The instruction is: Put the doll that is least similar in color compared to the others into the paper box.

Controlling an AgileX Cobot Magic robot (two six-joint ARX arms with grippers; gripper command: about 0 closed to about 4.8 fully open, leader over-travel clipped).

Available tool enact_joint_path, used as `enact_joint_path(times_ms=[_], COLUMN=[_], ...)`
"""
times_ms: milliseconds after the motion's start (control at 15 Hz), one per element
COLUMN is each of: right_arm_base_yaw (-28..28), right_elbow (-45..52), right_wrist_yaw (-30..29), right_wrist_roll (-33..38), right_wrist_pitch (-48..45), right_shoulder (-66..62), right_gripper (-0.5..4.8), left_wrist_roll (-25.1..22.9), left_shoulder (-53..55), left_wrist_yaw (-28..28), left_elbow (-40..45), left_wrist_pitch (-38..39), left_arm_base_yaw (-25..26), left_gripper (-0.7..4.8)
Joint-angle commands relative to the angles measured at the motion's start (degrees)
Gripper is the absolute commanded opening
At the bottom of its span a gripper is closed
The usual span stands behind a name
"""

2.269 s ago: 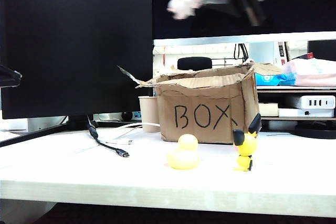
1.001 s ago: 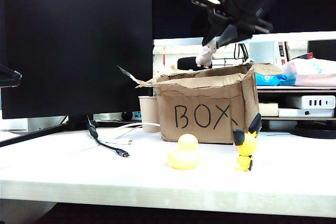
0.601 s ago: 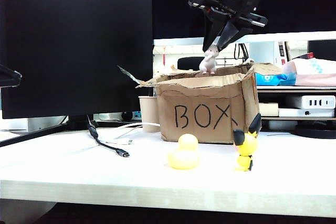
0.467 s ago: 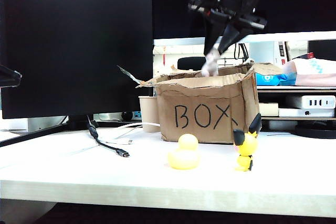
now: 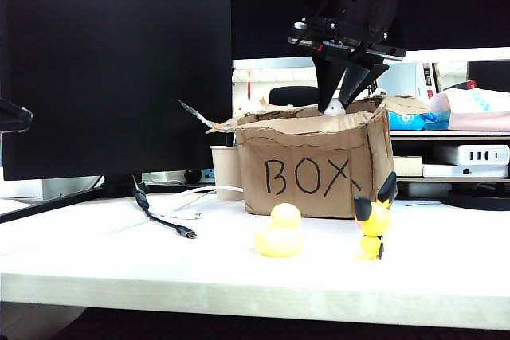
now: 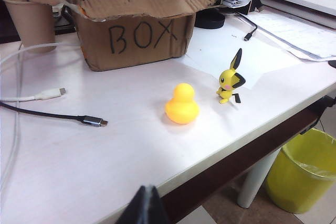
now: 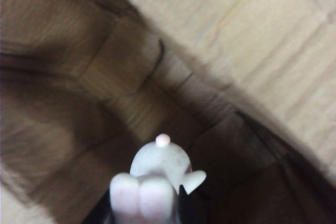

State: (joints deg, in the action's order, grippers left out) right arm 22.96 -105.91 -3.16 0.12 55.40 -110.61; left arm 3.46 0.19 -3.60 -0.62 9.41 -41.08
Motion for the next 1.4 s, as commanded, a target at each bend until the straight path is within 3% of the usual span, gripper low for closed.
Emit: enact_joint_path(times_ms=[67,1001,1268,1401], right_arm_base_yaw=[0.09,0.09,0.11,0.09], right_elbow=[-0.31,-0.31,-0.31,-0.31], right_wrist_yaw=[0.68,0.72,0.72,0.72], right_wrist_roll=[-0.37,-0.39,-0.42,-0.42], right_wrist_pitch=[-0.37,-2.16,-2.71,-2.97], right_shoulder=[0.11,0.11,0.11,0.11], right_gripper=[0.85,1.28,1.64,2.32], left_wrist_roll=[-0.02,-0.02,-0.02,-0.02], left_shoulder=[0.0,0.0,0.0,0.0], left_wrist_yaw=[-0.09,-0.09,-0.09,-0.09], left_elbow=[0.09,0.09,0.09,0.09], left_wrist_pitch=[0.76,0.76,0.76,0.76], left_arm_base_yaw=[0.02,0.02,0.02,0.02], left_gripper=[-0.05,-0.05,-0.05,-0.05])
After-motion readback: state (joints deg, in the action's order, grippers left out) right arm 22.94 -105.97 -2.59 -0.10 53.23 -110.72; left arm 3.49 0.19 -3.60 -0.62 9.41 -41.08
